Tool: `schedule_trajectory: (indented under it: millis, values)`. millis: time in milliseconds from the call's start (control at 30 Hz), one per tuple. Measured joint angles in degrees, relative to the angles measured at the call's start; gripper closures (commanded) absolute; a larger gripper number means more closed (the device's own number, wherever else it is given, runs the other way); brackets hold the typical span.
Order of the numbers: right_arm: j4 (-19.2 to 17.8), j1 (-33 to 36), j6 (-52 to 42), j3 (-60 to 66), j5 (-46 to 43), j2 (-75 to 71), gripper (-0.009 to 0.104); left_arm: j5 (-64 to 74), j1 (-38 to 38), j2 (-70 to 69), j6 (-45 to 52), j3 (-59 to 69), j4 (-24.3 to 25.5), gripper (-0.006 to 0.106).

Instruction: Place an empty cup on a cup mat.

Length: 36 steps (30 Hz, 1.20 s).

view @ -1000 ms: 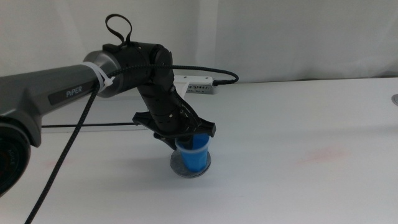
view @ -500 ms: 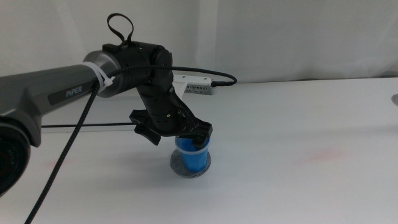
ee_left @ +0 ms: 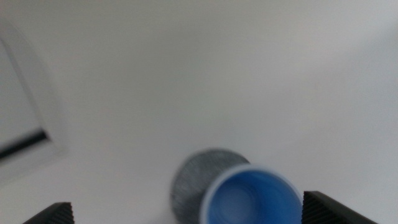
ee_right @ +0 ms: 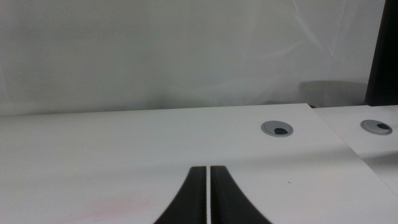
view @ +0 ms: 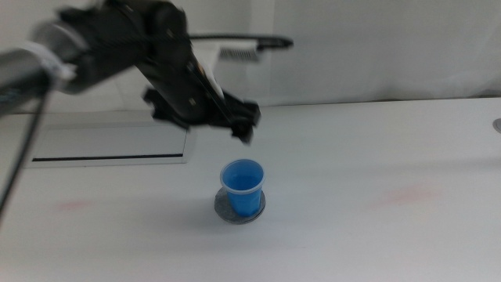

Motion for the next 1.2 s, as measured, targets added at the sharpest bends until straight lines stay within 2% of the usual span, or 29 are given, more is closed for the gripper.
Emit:
schedule_trajectory:
  millis: [200,300,400,567,700,800,933,1000,1067,1100,1200]
  values:
    - [0.0,0.0,0.0,0.0,0.0,0.0,0.098,-1.4,2.3,-8.9,-0.5,-0.1,11.0,0.007]
    - [0.0,0.0,0.1,0.0,0.0,0.0,0.098,-1.3,7.2,-12.9,-0.5,-0.1,14.6,0.007]
    - [0.0,0.0,0.1,0.0,0.0,0.0,0.098,-0.6,13.6,-15.9,0.0,-0.1,15.9,0.007]
    - [0.0,0.0,0.1,0.0,0.0,0.0,0.098,1.9,25.4,-20.1,1.7,-0.1,15.7,0.007]
    - [0.0,0.0,0.1,0.0,0.0,0.0,0.098,2.2,33.6,-24.2,3.4,-0.1,10.6,0.007]
    - [0.0,0.0,0.1,0.0,0.0,0.0,0.098,2.1,35.9,-28.0,5.1,0.6,7.6,0.007]
    - [0.0,0.0,0.1,0.0,0.0,0.0,0.098,-2.5,35.3,-35.7,7.7,6.1,5.1,0.011]
    - [0.0,0.0,0.1,0.0,0.0,0.0,0.098,-6.7,33.7,-40.9,9.4,11.4,4.5,0.018]
    - [0.0,0.0,0.1,0.0,0.0,0.0,0.098,-12.1,31.7,-46.3,11.6,17.5,4.1,0.037]
    - [0.0,0.0,0.1,0.0,0.0,0.0,0.098,-15.3,30.6,-49.4,12.7,21.2,3.8,0.049]
    - [0.0,0.0,0.1,0.0,0.0,0.0,0.098,-25.1,28.7,-58.6,15.1,32.3,3.7,0.104]
